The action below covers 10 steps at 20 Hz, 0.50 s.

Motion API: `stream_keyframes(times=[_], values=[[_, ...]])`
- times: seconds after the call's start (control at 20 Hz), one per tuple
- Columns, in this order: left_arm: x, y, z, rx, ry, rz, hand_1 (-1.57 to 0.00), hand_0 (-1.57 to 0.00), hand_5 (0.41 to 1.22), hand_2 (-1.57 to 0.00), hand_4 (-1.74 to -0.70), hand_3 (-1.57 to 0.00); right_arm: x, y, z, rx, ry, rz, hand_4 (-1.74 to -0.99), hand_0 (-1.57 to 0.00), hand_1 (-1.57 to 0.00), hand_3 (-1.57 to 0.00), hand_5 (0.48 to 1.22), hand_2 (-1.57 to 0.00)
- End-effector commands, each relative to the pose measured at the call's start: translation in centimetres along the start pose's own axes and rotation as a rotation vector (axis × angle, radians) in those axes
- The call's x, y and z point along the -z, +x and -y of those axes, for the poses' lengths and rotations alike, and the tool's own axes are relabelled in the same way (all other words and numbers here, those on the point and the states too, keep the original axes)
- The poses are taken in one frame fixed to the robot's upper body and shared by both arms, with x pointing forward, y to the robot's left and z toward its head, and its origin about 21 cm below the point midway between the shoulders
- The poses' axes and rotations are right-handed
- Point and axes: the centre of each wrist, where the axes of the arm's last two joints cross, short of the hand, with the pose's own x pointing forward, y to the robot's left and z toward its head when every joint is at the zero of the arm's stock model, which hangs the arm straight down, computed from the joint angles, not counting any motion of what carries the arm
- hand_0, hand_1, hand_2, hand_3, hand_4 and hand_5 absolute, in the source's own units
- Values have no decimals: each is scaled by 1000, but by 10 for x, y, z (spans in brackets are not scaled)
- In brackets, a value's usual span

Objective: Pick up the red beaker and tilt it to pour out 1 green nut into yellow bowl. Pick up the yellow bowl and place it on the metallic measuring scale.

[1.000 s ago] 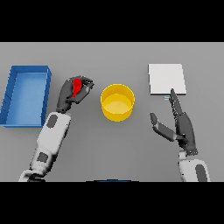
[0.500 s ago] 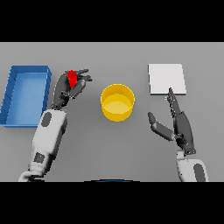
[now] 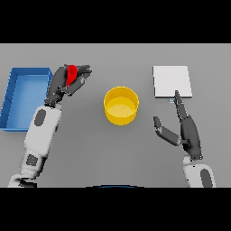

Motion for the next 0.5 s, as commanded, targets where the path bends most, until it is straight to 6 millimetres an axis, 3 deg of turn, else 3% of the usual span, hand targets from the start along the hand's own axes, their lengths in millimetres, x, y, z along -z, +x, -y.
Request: stream_keyframes(times=[0.0, 0.2, 0.45], values=[[0, 3, -3, 46, -15, 8, -1560, -1559, 1138, -1561, -1727, -1556, 1, -1, -2, -2, 8, -12, -1213, 1, 1, 1, 662, 1], [6, 22, -8, 285, -109, 18, -1566, -1566, 1120, -1567, -1735, -1565, -2, -3, 1, -12, 0, -35, -1194, 1, 1, 1, 658, 1], [18, 52, 8, 615, -253, 21, -1569, -1569, 1134, -1570, -1739, -1569, 1, 0, -3, -7, 21, -36, -1178, 1, 1, 1, 667, 1]])
